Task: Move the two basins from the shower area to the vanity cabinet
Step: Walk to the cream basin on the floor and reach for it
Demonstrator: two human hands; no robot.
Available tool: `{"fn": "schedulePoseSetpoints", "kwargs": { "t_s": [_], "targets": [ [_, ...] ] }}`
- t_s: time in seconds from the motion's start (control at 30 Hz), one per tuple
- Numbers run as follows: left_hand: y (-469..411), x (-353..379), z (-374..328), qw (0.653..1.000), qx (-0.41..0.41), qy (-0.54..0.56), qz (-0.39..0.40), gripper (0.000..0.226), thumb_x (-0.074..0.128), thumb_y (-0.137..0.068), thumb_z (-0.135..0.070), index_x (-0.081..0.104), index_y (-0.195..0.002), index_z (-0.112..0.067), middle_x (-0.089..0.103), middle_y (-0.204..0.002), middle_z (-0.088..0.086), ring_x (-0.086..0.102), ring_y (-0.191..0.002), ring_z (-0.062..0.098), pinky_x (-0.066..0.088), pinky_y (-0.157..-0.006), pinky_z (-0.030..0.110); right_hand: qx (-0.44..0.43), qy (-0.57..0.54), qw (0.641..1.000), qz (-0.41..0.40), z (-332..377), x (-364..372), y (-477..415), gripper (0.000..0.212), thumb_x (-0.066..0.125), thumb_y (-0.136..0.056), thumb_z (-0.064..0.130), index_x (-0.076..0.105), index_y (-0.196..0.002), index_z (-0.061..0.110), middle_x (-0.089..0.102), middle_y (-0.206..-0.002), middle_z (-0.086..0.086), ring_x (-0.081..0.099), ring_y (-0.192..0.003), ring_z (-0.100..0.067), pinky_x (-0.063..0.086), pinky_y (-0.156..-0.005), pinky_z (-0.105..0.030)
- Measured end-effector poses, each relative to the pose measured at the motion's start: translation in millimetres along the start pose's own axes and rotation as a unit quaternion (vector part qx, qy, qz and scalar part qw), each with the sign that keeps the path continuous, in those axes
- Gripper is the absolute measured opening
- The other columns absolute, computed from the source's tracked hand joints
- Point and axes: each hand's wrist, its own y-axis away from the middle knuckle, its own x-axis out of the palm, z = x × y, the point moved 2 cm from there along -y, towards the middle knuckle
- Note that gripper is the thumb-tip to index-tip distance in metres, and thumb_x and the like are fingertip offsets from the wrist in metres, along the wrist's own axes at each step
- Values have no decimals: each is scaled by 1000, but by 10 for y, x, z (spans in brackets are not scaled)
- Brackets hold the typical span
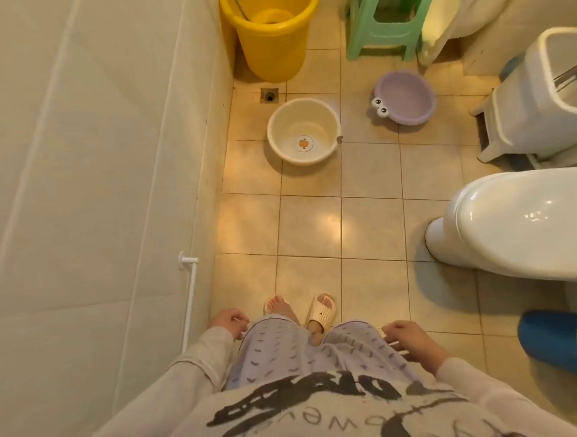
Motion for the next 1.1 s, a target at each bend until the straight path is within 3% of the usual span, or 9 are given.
{"fn": "schedulePoseSetpoints", "kwargs": {
  "t_s": [0.1, 0.23, 0.53, 0.67, 0.87, 0.93, 1.1],
  "targets": [
    [-59, 47, 80, 999, -29, 22, -2, 28, 47, -87, -3, 52, -63, -17, 56, -68, 3, 49, -55, 13, 35, -49, 19, -39, -4, 999, 3, 349, -72, -119, 16, 48, -93, 16, 58, -97, 4, 61, -87, -14, 58, -67, -20, 49, -54, -24],
    [-140, 67, 213, 995, -74, 65, -7, 22, 53, -86, -3, 58, -67, -13, 58, -68, 2, 49, -56, 17, 39, -64, 21, -96, 5, 995, -1, 880, -171, -176, 27, 49, -94, 19, 58, -112, 1, 62, -83, -8, 59, -68, -17, 48, -60, -26],
    [-599, -265, 55, 989, -120, 84, -20, 22, 53, -86, -3, 55, -65, -10, 59, -68, 8, 46, -50, 18, 37, -60, 25, -118, -15, 993, 0, 1675, -327, -462, 25, 48, -94, 18, 58, -113, 3, 63, -86, -7, 60, -71, -17, 51, -63, -27],
    [-930, -650, -546, 994, -94, 60, -5, 27, 53, -87, -4, 54, -61, -12, 59, -65, 6, 47, -50, 17, 32, -52, 21, -86, -8, 996, -25, 1937, -436, -644, 24, 49, -94, 20, 58, -109, 4, 63, -87, -8, 61, -73, -19, 50, -63, -28],
    [-1298, -1372, -1902, 998, -8, 59, 16, 19, 49, -91, -10, 56, -74, -11, 60, -88, 11, 49, -55, 16, 31, -51, 21, -20, -6, 998, -54, 2245, -647, -844, 22, 48, -93, 23, 57, -102, 5, 63, -88, -10, 60, -73, -22, 49, -59, -28],
    [-1382, -1574, -2374, 997, 27, 68, 24, 13, 49, -91, -12, 58, -81, -11, 61, -85, 9, 51, -57, 14, 33, -51, 21, -9, -11, 998, -69, 2332, -718, -898, 20, 49, -93, 22, 57, -100, 6, 63, -88, -11, 60, -72, -22, 48, -59, -28],
    [-1530, -1946, -3231, 995, 77, 67, 17, 27, 46, -91, -8, 53, -67, -18, 56, -71, 2, 49, -56, 13, 30, -51, 21, 19, -29, 994, -100, 2602, -925, -937, 16, 48, -93, 19, 57, -97, 6, 61, -86, -12, 58, -69, -22, 47, -59, -29]
  ]
}}
